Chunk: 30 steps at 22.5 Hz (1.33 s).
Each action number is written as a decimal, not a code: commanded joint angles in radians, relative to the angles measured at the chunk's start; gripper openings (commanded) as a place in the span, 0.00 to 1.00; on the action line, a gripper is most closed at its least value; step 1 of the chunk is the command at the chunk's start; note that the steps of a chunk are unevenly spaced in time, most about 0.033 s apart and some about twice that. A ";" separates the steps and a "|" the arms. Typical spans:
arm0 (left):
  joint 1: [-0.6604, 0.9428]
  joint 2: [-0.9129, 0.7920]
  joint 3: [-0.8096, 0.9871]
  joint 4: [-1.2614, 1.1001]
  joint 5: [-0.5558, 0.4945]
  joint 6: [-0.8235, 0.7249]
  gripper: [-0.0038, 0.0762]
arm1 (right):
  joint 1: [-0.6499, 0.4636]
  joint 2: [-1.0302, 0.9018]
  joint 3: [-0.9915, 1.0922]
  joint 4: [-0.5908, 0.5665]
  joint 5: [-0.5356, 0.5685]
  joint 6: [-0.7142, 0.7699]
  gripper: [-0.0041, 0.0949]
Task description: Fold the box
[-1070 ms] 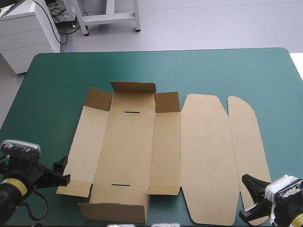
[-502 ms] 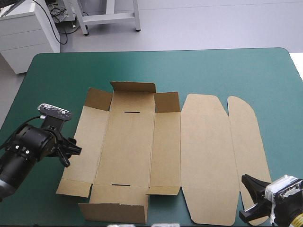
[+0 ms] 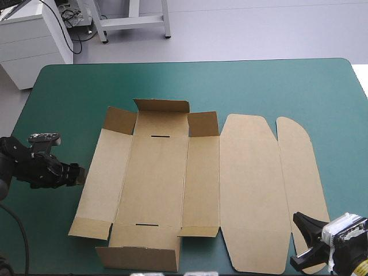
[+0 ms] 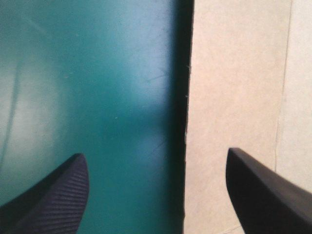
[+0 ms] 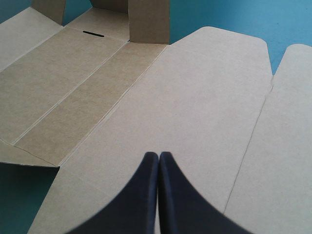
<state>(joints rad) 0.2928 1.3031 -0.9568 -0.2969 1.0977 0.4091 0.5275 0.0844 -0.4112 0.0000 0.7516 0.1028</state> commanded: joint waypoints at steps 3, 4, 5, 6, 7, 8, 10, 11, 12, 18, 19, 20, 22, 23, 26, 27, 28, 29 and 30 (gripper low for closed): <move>0.016 0.109 -0.031 -0.148 0.046 0.121 0.73 | -0.004 0.012 -0.025 0.000 -0.077 -0.010 0.02; 0.016 0.129 -0.031 -0.169 0.056 0.141 0.73 | -0.004 0.012 -0.025 0.000 -0.077 -0.010 0.02; 0.016 0.167 -0.031 -0.222 0.086 0.186 0.73 | -0.004 0.012 -0.025 0.006 -0.077 -0.012 0.02; 0.016 0.184 -0.031 -0.238 0.103 0.198 0.73 | -0.004 0.012 -0.025 0.006 -0.077 -0.012 0.02; 0.016 0.199 -0.031 -0.251 0.114 0.198 0.73 | -0.004 0.012 -0.025 0.006 -0.077 -0.012 0.02; 0.014 0.211 -0.031 -0.261 0.123 0.198 0.73 | -0.004 0.012 -0.025 0.006 -0.077 -0.012 0.02; 0.014 0.237 -0.031 -0.328 0.159 0.237 0.73 | -0.004 0.012 -0.025 0.006 -0.077 -0.012 0.02; 0.014 0.244 -0.031 -0.356 0.173 0.257 0.73 | -0.004 0.012 -0.025 0.006 -0.077 -0.012 0.02; 0.014 0.251 -0.031 -0.425 0.201 0.300 0.73 | -0.004 0.012 -0.025 0.006 -0.077 -0.012 0.02; 0.000 0.255 -0.031 -0.496 0.201 0.319 0.73 | -0.004 0.012 -0.025 0.000 -0.077 -0.012 0.02; -0.028 0.255 -0.031 -0.495 0.201 0.319 0.72 | -0.004 0.012 -0.025 0.000 -0.077 -0.012 0.02; -0.069 0.255 -0.031 -0.489 0.201 0.322 0.68 | -0.004 0.012 -0.025 0.000 -0.078 -0.012 0.02; -0.113 0.255 -0.031 -0.480 0.191 0.326 0.62 | -0.004 0.012 -0.025 0.006 -0.078 -0.012 0.02; -0.134 0.255 -0.031 -0.472 0.183 0.326 0.59 | -0.004 0.012 -0.025 0.006 -0.078 -0.012 0.02; -0.178 0.255 -0.031 -0.439 0.176 0.324 0.50 | -0.004 0.012 -0.025 0.000 -0.078 -0.012 0.02; -0.190 0.255 -0.031 -0.431 0.183 0.324 0.47 | -0.004 0.012 -0.025 0.006 -0.078 -0.012 0.02; -0.200 0.255 -0.031 -0.431 0.188 0.324 0.42 | -0.004 0.012 -0.025 0.006 -0.078 -0.012 0.02; -0.203 0.255 -0.031 -0.429 0.188 0.324 0.40 | -0.004 0.012 -0.025 0.006 -0.078 -0.012 0.02; -0.208 0.255 -0.031 -0.419 0.190 0.324 0.37 | -0.004 0.012 -0.025 0.006 -0.078 -0.012 0.02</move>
<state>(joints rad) 0.1028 1.5925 -0.9637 -0.6839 1.1902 0.7287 0.5275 0.0844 -0.4112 0.0000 0.7516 0.0997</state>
